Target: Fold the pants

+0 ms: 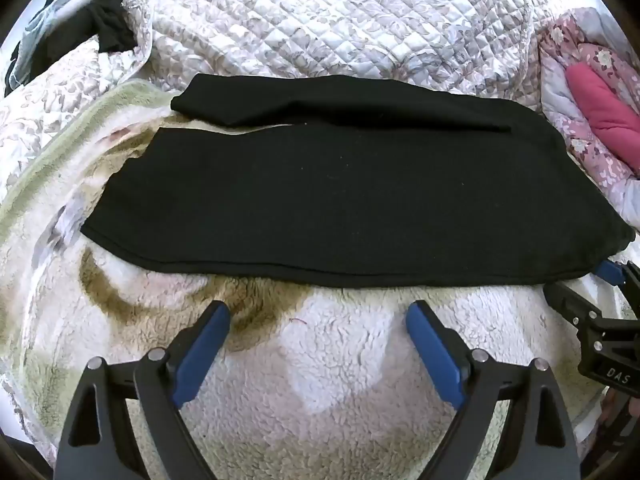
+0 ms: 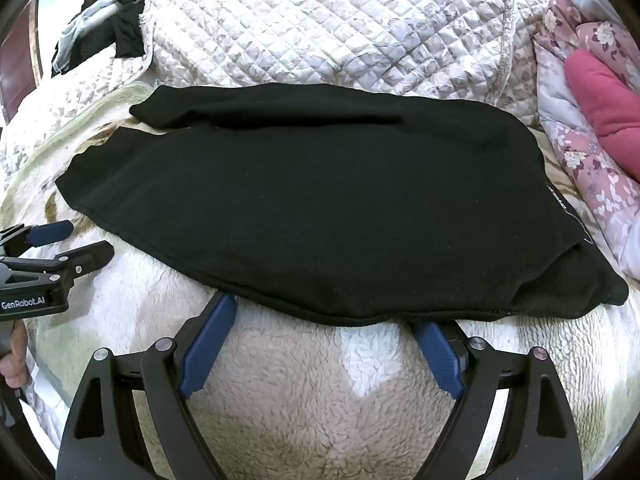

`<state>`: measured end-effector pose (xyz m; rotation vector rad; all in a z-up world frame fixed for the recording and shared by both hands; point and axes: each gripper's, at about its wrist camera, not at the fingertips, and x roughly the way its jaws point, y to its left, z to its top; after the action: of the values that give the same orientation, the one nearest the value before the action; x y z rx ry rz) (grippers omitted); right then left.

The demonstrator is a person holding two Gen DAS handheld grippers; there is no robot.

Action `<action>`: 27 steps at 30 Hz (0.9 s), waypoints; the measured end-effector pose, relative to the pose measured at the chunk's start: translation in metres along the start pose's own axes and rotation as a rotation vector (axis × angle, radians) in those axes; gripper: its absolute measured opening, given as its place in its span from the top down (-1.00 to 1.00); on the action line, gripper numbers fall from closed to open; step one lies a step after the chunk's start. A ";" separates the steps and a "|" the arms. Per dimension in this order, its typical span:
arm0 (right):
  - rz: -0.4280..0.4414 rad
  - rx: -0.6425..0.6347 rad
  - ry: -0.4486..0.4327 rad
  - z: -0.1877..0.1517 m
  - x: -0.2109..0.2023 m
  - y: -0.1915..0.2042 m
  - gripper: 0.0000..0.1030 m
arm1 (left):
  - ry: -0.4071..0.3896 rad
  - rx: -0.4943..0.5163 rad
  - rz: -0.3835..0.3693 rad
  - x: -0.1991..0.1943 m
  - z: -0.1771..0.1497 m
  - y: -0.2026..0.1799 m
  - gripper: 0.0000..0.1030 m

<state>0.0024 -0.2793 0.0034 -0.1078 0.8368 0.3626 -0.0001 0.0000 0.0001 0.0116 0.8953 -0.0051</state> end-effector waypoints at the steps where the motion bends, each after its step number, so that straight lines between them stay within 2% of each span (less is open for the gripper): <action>1: 0.000 0.000 0.000 0.000 0.000 0.000 -0.68 | 0.001 -0.001 -0.002 0.000 0.000 0.000 -0.79; 15: -0.012 0.007 0.013 -0.001 0.001 0.000 -0.68 | 0.000 0.010 0.002 -0.001 -0.003 -0.012 -0.81; 27: -0.013 0.010 0.014 0.000 0.001 0.001 -0.68 | 0.007 0.010 -0.011 0.001 -0.004 -0.004 -0.81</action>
<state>0.0023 -0.2780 0.0025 -0.1066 0.8508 0.3454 -0.0027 -0.0043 -0.0033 0.0154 0.9021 -0.0199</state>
